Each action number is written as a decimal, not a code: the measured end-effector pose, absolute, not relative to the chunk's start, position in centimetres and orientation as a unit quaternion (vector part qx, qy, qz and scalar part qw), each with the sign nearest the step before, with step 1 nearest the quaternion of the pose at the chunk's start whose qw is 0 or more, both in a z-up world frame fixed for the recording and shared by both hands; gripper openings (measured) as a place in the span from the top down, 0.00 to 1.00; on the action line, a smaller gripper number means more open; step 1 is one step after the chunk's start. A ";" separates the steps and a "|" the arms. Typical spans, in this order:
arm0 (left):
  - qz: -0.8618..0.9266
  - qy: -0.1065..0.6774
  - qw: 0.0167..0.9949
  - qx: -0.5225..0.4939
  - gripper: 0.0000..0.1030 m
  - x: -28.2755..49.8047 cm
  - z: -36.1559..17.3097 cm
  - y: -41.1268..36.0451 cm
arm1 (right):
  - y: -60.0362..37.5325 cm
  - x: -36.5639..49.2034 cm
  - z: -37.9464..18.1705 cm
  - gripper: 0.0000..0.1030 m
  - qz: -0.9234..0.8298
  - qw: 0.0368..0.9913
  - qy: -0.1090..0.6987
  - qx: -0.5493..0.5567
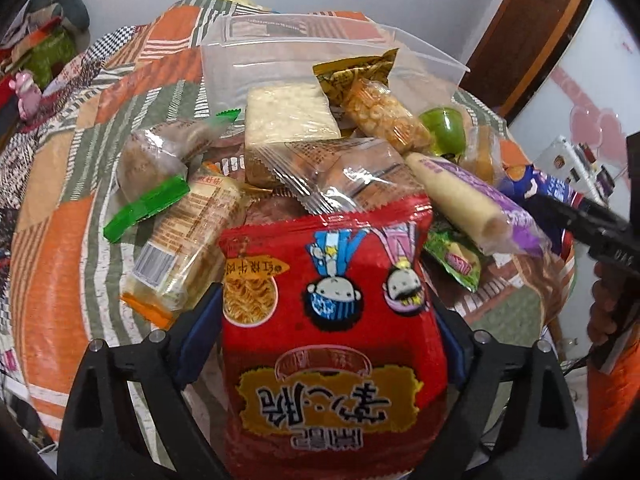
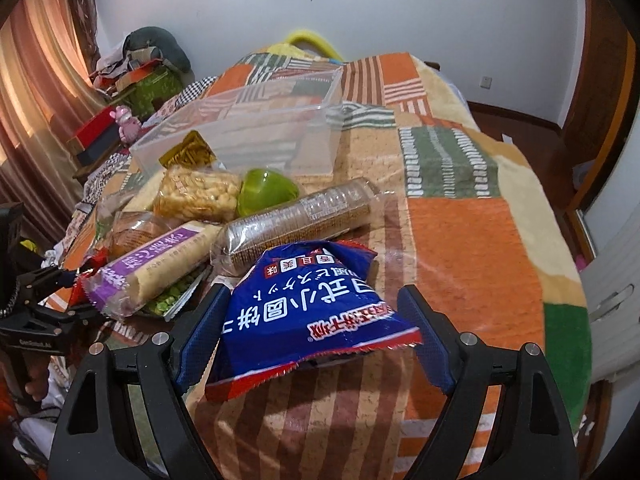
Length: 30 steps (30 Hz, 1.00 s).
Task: Organize snacks
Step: 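Grasp the red chip bag with the left tool while the right tool grasps the blue cracker bag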
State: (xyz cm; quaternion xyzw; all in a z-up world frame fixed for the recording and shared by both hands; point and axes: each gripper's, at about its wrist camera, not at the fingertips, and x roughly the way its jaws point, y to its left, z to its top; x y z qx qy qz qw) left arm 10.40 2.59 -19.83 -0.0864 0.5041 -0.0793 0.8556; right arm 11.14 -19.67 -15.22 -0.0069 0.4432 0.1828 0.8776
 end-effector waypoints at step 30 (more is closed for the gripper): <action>-0.047 0.360 0.930 -0.053 0.34 10.9 -10.2 3.4 | -20.4 11.4 -8.6 0.42 0.178 0.922 0.344 0.013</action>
